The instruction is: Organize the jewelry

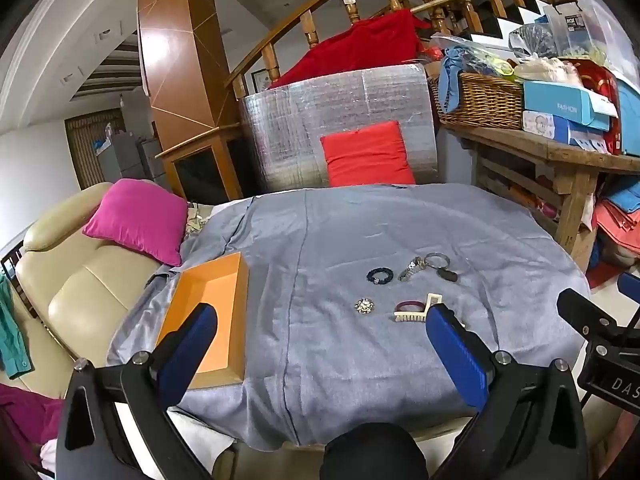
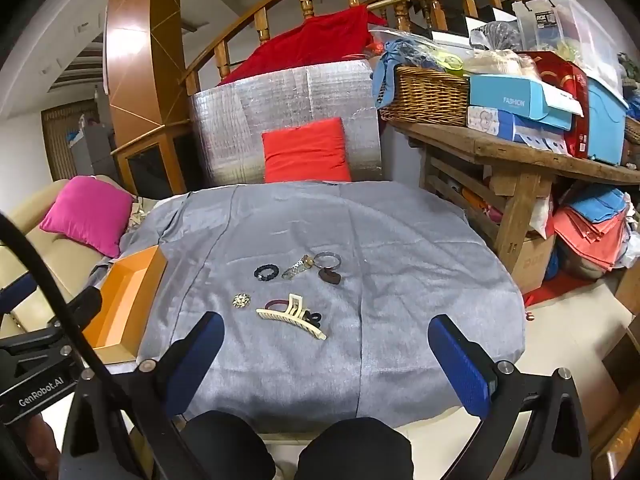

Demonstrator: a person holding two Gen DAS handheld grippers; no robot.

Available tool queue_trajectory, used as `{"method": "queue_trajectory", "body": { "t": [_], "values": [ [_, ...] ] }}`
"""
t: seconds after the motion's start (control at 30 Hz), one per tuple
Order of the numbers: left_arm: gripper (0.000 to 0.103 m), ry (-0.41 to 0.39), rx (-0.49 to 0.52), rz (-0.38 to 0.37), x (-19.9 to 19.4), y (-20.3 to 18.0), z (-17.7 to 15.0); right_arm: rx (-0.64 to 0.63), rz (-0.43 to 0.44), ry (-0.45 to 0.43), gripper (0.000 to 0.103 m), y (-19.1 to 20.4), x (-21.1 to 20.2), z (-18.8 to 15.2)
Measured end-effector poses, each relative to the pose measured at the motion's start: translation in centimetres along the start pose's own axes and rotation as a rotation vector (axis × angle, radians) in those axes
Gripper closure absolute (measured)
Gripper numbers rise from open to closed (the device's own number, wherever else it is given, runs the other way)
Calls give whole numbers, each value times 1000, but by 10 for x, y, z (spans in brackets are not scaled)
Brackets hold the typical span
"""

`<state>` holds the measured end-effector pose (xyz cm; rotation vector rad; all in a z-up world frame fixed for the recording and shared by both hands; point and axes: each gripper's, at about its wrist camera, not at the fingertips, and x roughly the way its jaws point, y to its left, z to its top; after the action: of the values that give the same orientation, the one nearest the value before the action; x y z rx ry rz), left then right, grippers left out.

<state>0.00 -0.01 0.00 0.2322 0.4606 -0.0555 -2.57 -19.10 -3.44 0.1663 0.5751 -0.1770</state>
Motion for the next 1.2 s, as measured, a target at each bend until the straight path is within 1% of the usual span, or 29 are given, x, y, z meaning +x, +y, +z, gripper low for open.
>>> {"method": "queue_trajectory", "body": {
  "t": [0.3, 0.43, 0.5, 0.97, 1.2],
  "values": [
    [0, -7, -1, 7, -2, 3, 0, 0, 3, 3, 0, 2, 2, -2],
    [0, 9, -7, 5, 0, 2, -1, 2, 5, 5, 0, 1, 2, -2],
    [0, 5, -16, 2, 1, 1, 0, 2, 5, 5, 0, 2, 2, -3],
    [0, 9, 0, 15, 1, 3, 0, 7, 10, 7, 0, 1, 3, -4],
    [0, -2, 0, 24, 0, 6, 0, 7, 15, 9, 0, 3, 3, -5]
  ]
}}
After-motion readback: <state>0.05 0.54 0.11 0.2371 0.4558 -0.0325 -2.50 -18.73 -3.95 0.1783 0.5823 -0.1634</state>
